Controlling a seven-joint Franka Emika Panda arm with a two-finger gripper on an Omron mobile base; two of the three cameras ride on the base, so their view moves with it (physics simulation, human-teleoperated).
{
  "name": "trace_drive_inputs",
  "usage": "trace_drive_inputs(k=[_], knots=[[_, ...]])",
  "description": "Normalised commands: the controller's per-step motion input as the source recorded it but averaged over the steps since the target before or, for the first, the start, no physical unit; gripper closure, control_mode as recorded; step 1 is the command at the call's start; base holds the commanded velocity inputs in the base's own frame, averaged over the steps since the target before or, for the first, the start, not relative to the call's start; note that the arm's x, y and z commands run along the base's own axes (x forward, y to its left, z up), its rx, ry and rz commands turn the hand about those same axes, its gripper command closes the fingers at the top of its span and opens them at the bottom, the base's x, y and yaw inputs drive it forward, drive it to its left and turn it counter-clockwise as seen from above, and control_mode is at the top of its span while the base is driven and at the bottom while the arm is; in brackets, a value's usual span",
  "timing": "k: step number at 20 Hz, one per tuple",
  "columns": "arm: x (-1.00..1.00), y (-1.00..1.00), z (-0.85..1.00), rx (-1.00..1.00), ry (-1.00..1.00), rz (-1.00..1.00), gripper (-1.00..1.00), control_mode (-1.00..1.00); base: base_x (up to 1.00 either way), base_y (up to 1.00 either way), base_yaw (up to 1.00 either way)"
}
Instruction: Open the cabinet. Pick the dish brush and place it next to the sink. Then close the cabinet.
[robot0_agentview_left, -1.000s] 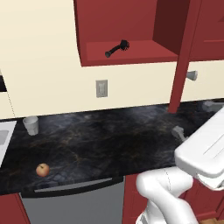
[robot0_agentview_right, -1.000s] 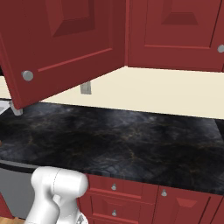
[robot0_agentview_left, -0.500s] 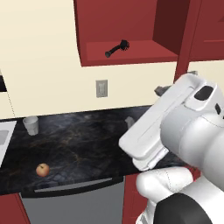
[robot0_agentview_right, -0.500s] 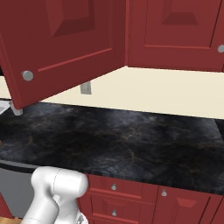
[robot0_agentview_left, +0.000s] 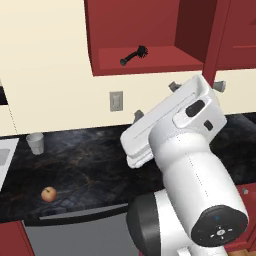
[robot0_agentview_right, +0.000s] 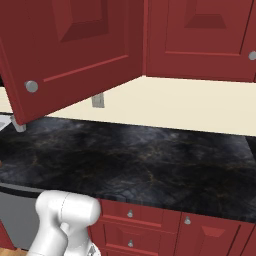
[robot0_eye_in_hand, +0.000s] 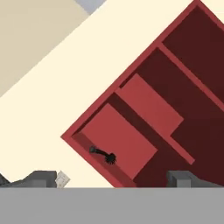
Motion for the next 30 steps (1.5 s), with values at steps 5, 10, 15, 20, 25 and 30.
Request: trace_drive_inputs(k=[5, 10, 15, 20, 25, 30], knots=[[0.57, -0.09, -0.06, -0.15, -0.04, -0.29, -1.0, -1.0, 0.0, 0.0, 0.0], [0.3, -0.11, 0.15, -0.12, 0.14, -0.38, -1.0, -1.0, 0.0, 0.0, 0.0], [0.17, 0.0, -0.01, -0.15, 0.29, -0.28, -1.0, -1.0, 0.0, 0.0, 0.0], [0.29, -0.03, -0.26, -0.06, 0.06, -0.18, -1.0, -1.0, 0.0, 0.0, 0.0], [0.51, -0.19, -0.13, 0.0, -0.04, -0.1, -1.0, -1.0, 0.0, 0.0, 0.0], [0.21, -0.34, 0.0, -0.03, -0.06, -0.11, -1.0, -1.0, 0.0, 0.0, 0.0]])
